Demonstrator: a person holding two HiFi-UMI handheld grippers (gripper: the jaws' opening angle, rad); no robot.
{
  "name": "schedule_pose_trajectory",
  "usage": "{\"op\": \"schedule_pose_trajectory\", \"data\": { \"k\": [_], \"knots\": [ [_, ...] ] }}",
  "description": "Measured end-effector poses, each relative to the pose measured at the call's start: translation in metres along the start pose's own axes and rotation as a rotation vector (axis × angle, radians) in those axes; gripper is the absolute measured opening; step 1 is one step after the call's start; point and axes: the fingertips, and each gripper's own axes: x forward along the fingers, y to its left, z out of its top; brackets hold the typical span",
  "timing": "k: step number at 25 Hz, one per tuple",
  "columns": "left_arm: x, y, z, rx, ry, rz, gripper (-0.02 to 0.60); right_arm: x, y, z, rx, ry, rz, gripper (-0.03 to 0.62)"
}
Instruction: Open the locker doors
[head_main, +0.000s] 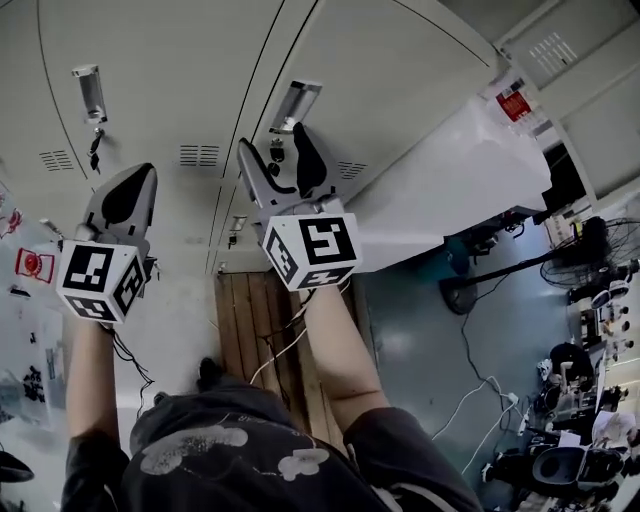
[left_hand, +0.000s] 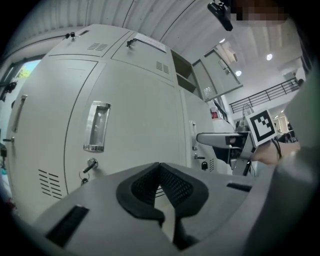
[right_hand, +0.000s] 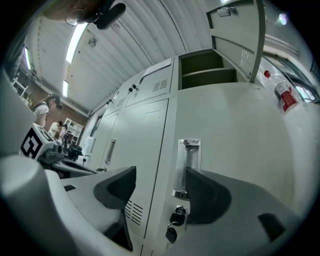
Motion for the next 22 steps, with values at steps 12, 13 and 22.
{"op": "schedule_pose_trajectory", "data": {
  "k": [12, 13, 22],
  "knots": [
    [0.01, 0.019, -0.005, -0.035, 0.016, 0.023, 0.009, 0.039, -0.015, 0.001, 0.041, -0.002, -0.029, 0.307],
    [0.011, 0.018, -0.005, -0.032, 0.017, 0.019, 0.009, 0.04, -0.016, 0.0, 0.047, -0.001, -0.034, 0.307],
    [0.013, 0.01, -0.01, -0.018, 0.036, -0.009, 0.009, 0.051, -0.016, -0.003, 0.088, 0.01, -0.055, 0.305]
  ]
}}
